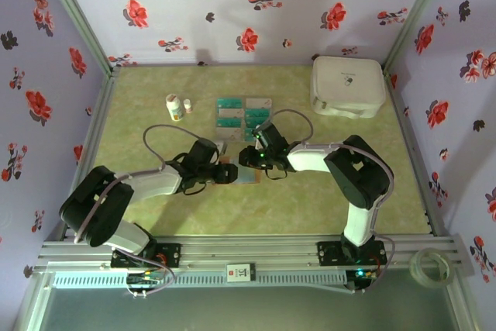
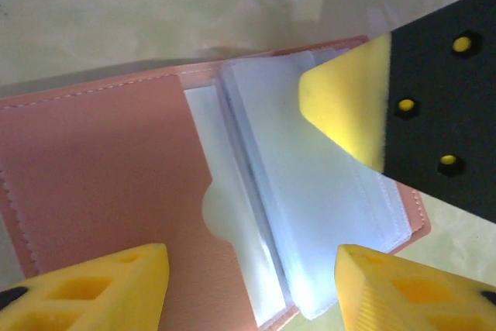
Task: Put the credit cards into the card holder
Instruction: Flip over the card slot on the card holder.
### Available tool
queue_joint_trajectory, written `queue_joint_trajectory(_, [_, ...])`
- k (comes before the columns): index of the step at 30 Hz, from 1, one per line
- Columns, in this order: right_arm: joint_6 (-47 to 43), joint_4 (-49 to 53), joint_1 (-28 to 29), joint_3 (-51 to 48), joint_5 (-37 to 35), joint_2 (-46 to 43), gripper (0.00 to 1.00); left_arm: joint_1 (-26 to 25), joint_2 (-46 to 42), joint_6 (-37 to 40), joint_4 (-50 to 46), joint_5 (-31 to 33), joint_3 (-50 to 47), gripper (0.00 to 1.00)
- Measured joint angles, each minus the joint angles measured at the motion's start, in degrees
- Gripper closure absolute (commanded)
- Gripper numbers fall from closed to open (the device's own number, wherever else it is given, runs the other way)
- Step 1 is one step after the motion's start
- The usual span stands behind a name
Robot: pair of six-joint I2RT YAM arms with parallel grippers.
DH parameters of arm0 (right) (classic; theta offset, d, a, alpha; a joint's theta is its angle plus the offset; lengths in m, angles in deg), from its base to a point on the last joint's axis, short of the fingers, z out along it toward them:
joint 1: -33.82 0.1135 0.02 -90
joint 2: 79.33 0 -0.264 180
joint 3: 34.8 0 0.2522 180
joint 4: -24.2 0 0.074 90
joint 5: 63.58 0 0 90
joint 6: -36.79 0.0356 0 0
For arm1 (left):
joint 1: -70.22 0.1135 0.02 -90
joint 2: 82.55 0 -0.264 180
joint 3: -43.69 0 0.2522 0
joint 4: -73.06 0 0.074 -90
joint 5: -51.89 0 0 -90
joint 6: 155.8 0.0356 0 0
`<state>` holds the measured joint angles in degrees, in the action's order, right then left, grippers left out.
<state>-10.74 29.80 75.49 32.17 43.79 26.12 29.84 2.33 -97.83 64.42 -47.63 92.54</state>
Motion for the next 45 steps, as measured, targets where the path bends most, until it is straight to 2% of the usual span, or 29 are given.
queue_joint_trajectory(12, [0.2,-0.9,0.1,-0.2,0.4,0.1,0.69,-1.9,1.7,2.1,-1.3,1.2,2.5,0.41])
queue_joint_trajectory(18, [0.2,-1.1,0.2,-0.3,0.6,0.2,0.68,-2.9,2.6,3.4,-2.8,3.6,2.8,0.44])
queue_joint_trajectory(34, [1.3,0.8,0.3,-0.2,1.0,-1.9,0.53,-3.9,4.2,4.7,-4.1,7.9,3.5,0.56])
queue_joint_trajectory(45, [1.3,2.3,0.2,-0.5,0.4,-5.0,0.5,-3.9,4.4,4.7,-4.1,8.4,3.5,0.58])
